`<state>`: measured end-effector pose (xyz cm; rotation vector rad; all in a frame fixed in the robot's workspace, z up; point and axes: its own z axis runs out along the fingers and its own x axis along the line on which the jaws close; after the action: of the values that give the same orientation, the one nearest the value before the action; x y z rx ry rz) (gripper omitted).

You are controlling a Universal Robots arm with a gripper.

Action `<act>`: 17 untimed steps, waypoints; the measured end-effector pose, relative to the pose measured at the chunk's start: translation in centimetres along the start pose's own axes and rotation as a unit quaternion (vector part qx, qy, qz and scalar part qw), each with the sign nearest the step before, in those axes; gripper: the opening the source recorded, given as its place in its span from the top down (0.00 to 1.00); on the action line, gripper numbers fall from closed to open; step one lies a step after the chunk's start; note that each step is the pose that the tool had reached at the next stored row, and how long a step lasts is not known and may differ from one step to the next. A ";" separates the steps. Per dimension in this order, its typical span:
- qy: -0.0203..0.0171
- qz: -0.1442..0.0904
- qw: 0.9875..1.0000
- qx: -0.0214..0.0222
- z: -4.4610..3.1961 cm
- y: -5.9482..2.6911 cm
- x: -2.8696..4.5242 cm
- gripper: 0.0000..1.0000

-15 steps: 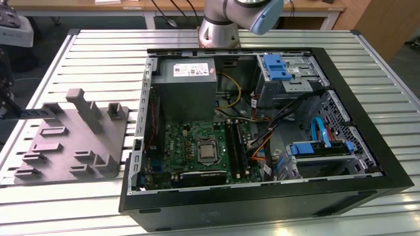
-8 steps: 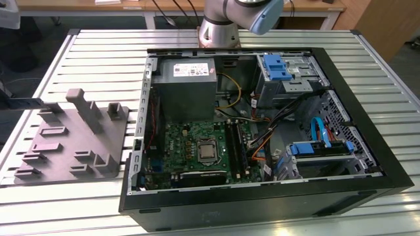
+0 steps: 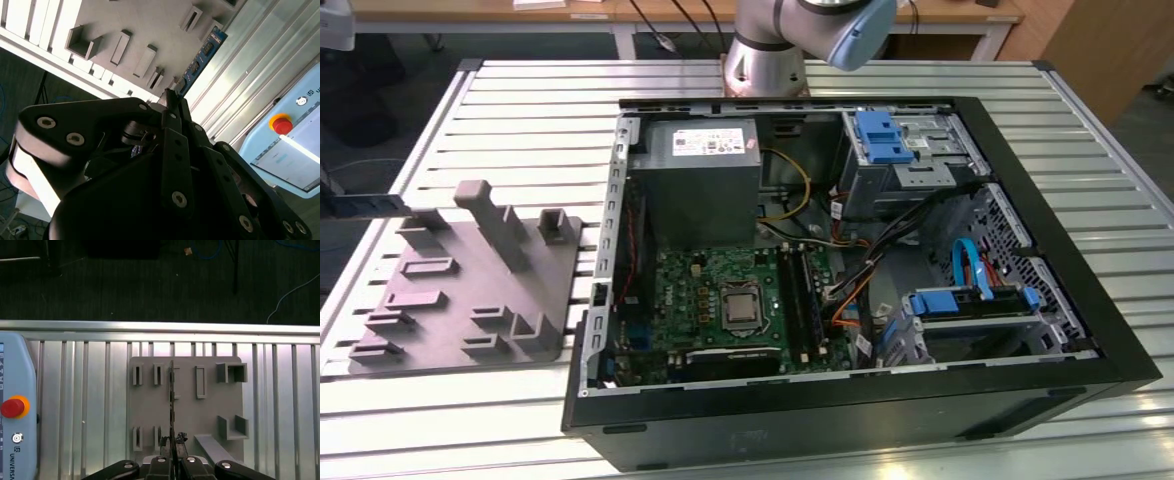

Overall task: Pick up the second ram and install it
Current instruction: 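Pick up the second ram and move it above second insertion slot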

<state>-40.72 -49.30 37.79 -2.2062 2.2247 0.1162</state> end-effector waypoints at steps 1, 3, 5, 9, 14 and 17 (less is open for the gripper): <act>0.000 0.000 1.000 0.000 0.00 0.00 0.00 0.86; 0.000 0.000 1.000 0.000 -0.02 -0.06 0.00 0.86; 0.000 0.000 1.000 0.000 -0.02 -0.37 0.00 0.86; 0.000 0.000 1.000 0.000 -0.08 -1.69 -0.02 0.86; 0.000 0.000 1.000 0.000 -0.17 -3.49 -0.03 0.86; 0.000 0.000 1.000 0.000 -0.21 -4.42 -0.04 0.86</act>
<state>-36.30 -49.29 37.80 -2.2065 2.2250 0.1169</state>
